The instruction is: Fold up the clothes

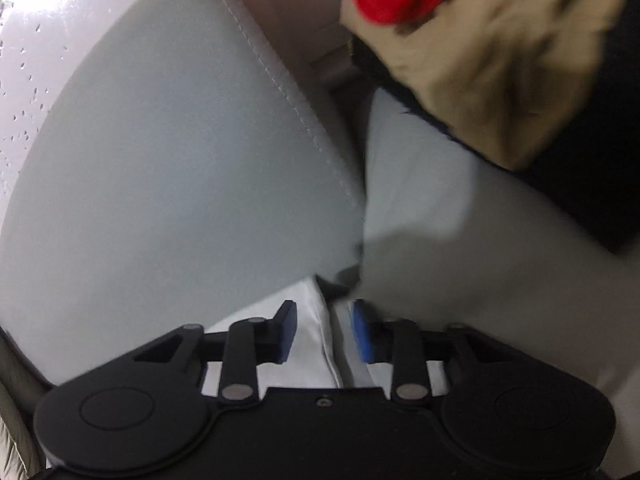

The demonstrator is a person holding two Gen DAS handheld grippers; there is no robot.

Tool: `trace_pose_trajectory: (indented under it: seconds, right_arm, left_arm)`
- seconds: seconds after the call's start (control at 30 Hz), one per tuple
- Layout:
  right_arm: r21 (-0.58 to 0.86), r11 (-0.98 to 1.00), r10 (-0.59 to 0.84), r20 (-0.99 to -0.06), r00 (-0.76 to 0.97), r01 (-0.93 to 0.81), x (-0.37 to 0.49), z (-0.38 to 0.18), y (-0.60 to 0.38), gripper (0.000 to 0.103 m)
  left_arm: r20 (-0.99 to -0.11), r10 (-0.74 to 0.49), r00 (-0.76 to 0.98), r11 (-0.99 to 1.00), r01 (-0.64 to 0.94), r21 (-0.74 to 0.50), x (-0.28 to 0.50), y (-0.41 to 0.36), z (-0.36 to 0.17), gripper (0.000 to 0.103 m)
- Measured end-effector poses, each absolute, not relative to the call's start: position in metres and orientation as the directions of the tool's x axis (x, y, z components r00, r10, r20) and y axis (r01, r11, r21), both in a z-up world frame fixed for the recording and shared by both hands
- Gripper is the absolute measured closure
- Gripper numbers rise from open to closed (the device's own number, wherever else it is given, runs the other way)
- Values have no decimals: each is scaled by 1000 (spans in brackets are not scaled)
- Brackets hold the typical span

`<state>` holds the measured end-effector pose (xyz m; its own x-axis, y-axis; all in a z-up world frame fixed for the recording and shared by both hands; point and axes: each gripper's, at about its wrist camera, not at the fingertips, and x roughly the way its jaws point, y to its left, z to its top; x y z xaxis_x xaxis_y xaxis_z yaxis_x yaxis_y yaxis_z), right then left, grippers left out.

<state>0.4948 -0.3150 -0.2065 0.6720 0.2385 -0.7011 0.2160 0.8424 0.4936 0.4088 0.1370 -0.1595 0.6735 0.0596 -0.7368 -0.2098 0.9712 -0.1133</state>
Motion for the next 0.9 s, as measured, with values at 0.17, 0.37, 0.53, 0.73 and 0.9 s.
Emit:
trace_pose_trajectory:
  seconds: [0.17,0.37,0.53,0.73,0.9]
  right_arm:
    - [455,877,256,-713,652,153,513,-224,-301,89]
    - [501,854,294,-685,666,139,503,-228,-305,91]
    - [519,842,299,-678,672,149,497,-231,-301,91]
    - [495,853,238,-655,717,169,479,-226,-293,97]
    - [478,866,203,-603,771,146,447,-203,-284,98]
  left_arm:
    - [-721,72,689,964,-234,-128,431,155,-164,42]
    - [-726,-41,686,962,-170,-215,474,169,-168,46]
    - [-761,-55,647,961,-172,-216,505,167,-177,62]
    - [-732,-35,681,977,-132,-170,502,148,-165,100]
    - [-651,4,759,978,-139,-156,458,144,-135,100]
